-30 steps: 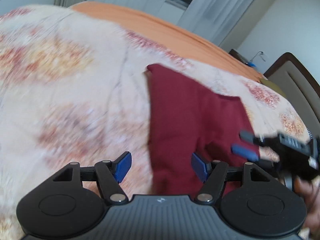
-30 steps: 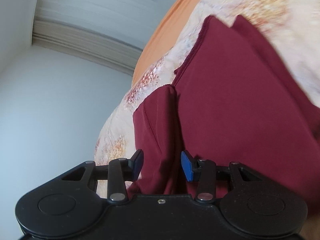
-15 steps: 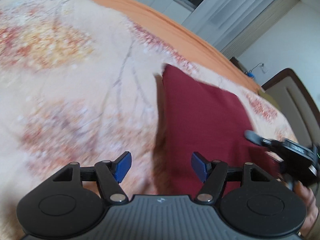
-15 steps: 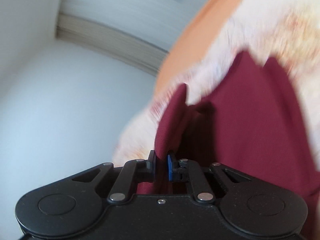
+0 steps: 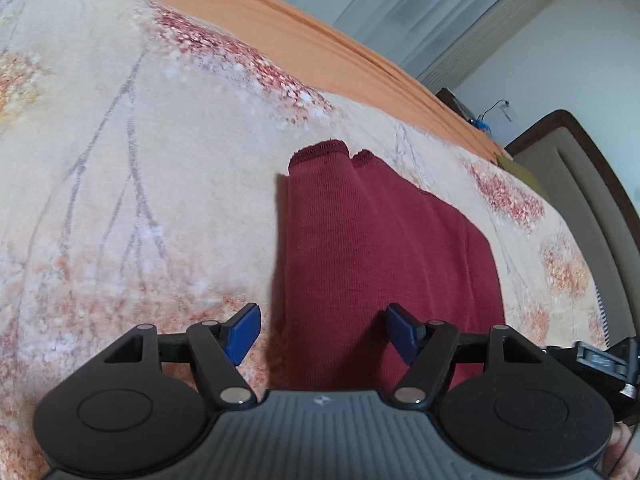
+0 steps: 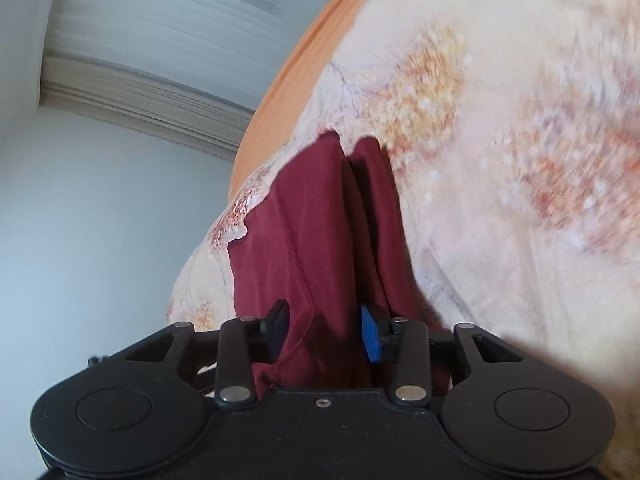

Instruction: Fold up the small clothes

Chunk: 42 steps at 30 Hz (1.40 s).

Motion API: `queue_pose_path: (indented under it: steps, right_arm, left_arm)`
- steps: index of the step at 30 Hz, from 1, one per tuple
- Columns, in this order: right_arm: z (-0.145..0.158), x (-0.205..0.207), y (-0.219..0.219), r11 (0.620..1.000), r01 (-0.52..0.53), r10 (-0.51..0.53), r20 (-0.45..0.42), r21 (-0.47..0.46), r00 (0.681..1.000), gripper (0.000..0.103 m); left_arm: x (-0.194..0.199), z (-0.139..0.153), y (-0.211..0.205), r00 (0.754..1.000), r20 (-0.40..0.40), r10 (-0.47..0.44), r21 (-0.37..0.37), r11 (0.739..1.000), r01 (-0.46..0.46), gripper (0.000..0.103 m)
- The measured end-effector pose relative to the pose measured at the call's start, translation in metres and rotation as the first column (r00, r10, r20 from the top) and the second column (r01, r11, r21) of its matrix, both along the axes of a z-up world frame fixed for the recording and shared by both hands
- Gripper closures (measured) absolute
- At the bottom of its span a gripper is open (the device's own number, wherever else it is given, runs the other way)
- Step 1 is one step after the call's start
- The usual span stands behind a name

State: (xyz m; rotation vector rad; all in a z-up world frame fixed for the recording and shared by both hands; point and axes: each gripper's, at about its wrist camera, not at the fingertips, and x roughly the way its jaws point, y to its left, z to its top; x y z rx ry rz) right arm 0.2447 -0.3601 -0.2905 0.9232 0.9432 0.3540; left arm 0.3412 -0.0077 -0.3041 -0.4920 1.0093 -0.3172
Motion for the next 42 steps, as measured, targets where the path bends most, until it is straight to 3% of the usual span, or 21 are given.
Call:
queue_pose_path:
  steps: [3, 7, 9, 10, 11, 14, 16, 19, 22, 25, 29, 33, 38, 40, 42]
  right_arm:
    - [0.027, -0.018, -0.002, 0.998, -0.006, 0.011, 0.071, -0.069, 0.997, 0.06]
    - [0.047, -0.045, 0.021, 0.981, -0.135, 0.151, 0.113, -0.138, 0.982, 0.064]
    - [0.045, -0.05, 0.033, 0.964, -0.186, 0.209, 0.105, -0.19, 0.972, 0.076]
    - [0.041, -0.049, 0.037, 0.958, -0.197, 0.22, 0.097, -0.209, 0.971, 0.1]
    - [0.038, -0.049, 0.036, 0.96, -0.193, 0.216, 0.096, -0.204, 0.972, 0.1]
    - [0.033, -0.06, 0.007, 0.998, -0.062, 0.059, 0.15, 0.011, 0.987, 0.1]
    - [0.025, -0.068, -0.012, 0.998, 0.012, -0.019, 0.105, 0.066, 0.994, 0.1]
    - [0.002, -0.071, -0.01, 0.998, -0.042, 0.041, -0.023, -0.052, 0.999, 0.1]
    - [-0.012, -0.072, -0.007, 0.995, -0.055, 0.049, -0.067, -0.079, 0.997, 0.098]
    - [-0.013, -0.071, -0.008, 0.998, -0.044, 0.039, -0.097, -0.055, 0.995, 0.081]
    - [0.017, -0.065, -0.018, 0.997, 0.027, -0.026, 0.018, -0.07, 1.0, 0.076]
    - [0.032, -0.013, -0.016, 0.984, 0.066, -0.048, 0.11, -0.164, 0.993, 0.071]
    - [0.021, 0.063, -0.016, 0.979, 0.067, -0.049, 0.097, -0.192, 0.994, 0.065]
    - [0.015, 0.082, -0.013, 0.978, 0.05, -0.036, 0.071, -0.205, 0.997, 0.065]
    - [0.01, 0.091, -0.008, 0.98, 0.019, -0.006, 0.063, -0.196, 0.998, 0.08]
  left_arm:
    - [0.001, -0.002, -0.003, 1.0, 0.001, 0.002, 0.005, 1.0, -0.002, 0.03]
    - [-0.001, -0.003, -0.002, 1.0, -0.003, 0.012, 0.0, 1.0, -0.012, 0.03]
    - [-0.002, -0.004, -0.002, 1.0, -0.007, 0.014, 0.003, 1.0, -0.014, 0.03]
    - [-0.001, -0.004, -0.003, 1.0, -0.009, 0.015, 0.006, 1.0, -0.015, 0.03]
    - [-0.001, -0.004, -0.003, 1.0, -0.012, 0.015, 0.009, 1.0, -0.015, 0.029]
    - [0.0, -0.002, -0.005, 1.0, -0.014, 0.011, 0.019, 1.0, -0.011, 0.029]
    - [0.001, -0.001, -0.006, 1.0, -0.013, 0.004, 0.02, 1.0, -0.004, 0.029]
    - [0.002, -0.005, -0.01, 1.0, -0.018, 0.003, 0.017, 1.0, -0.002, 0.026]
    - [0.001, -0.011, -0.015, 1.0, -0.029, -0.001, 0.02, 1.0, 0.001, 0.026]
    - [0.0, -0.012, -0.02, 1.0, -0.029, -0.005, 0.021, 1.0, 0.006, 0.026]
    - [-0.001, -0.011, -0.023, 0.999, -0.024, -0.022, 0.026, 0.999, 0.022, 0.026]
    - [-0.002, -0.009, -0.026, 0.999, -0.018, -0.034, 0.041, 0.999, 0.035, 0.026]
    - [-0.006, -0.007, -0.025, 0.999, -0.019, -0.029, 0.039, 0.999, 0.03, 0.026]
    - [-0.007, -0.007, -0.026, 0.999, -0.017, -0.033, 0.038, 0.999, 0.033, 0.026]
    - [-0.007, -0.009, -0.026, 0.999, -0.019, -0.028, 0.03, 0.999, 0.029, 0.026]
